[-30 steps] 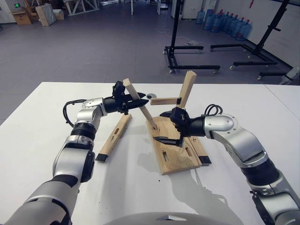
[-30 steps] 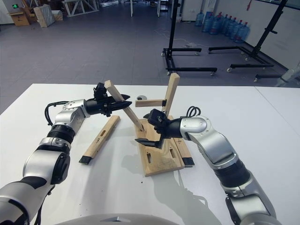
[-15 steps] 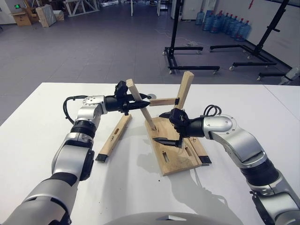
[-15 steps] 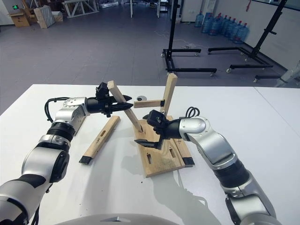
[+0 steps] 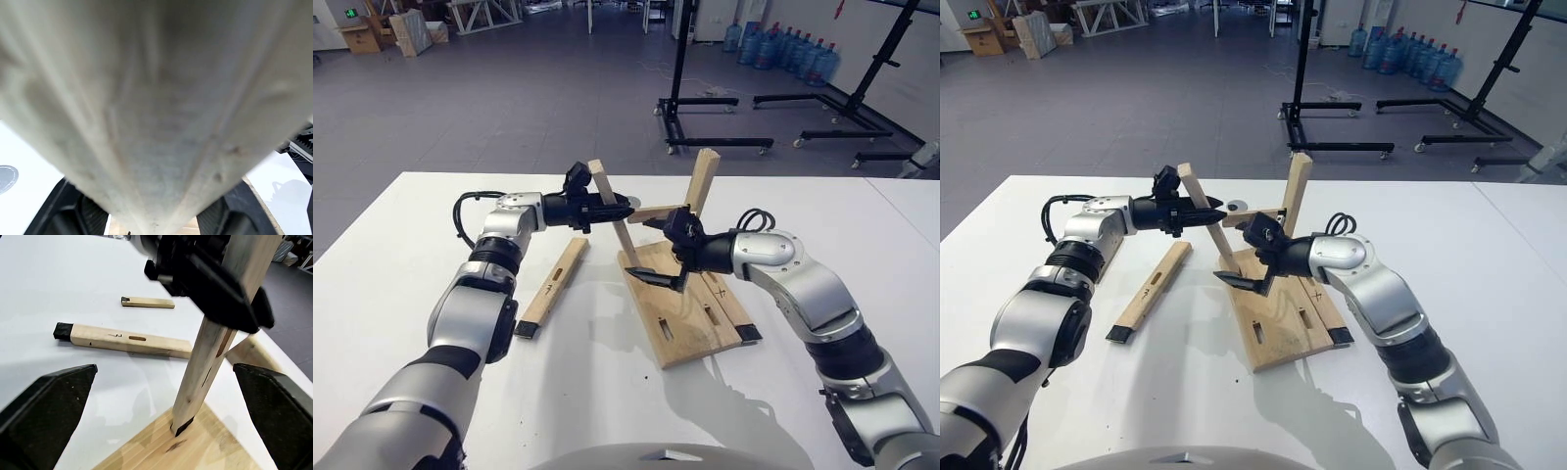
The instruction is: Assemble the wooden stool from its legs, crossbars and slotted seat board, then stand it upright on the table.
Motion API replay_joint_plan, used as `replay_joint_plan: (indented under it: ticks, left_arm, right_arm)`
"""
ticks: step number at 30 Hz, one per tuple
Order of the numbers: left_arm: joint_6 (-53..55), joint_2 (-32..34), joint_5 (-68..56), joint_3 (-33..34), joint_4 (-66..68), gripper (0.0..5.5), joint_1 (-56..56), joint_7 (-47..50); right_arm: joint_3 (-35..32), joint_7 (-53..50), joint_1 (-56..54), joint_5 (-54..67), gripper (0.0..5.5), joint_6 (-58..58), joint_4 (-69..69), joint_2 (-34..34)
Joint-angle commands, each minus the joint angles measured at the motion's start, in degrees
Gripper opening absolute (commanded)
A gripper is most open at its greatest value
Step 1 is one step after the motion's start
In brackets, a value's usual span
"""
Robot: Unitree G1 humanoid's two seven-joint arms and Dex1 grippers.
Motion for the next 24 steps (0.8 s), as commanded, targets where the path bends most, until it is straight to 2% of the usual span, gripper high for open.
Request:
replay_joint_plan:
  ticks: [1, 20, 24]
  left_arm:
    - [0.2, -1.3, 5.9, -4.2, 1.7, 2.02, 3.2, 0.1]
    - [-0.8, -1.6, 8.4, -5.9, 4.6, 2.02, 1.2, 1.7]
    - [-1.3, -1.1, 8.4, -5.7, 4.8, 2.02, 1.4, 1.8]
  right_arm:
    - [-1.2, -1.5, -3.0, -0.8, 5.13, 0.4, 1.1, 0.2]
    - [-2.4, -3.3, -6.0, -1.6, 5.13, -0.9, 4.5, 1.3]
    - [-5.6, -5.4, -9.5, -2.2, 5.13, -1.6, 6.8, 1.4]
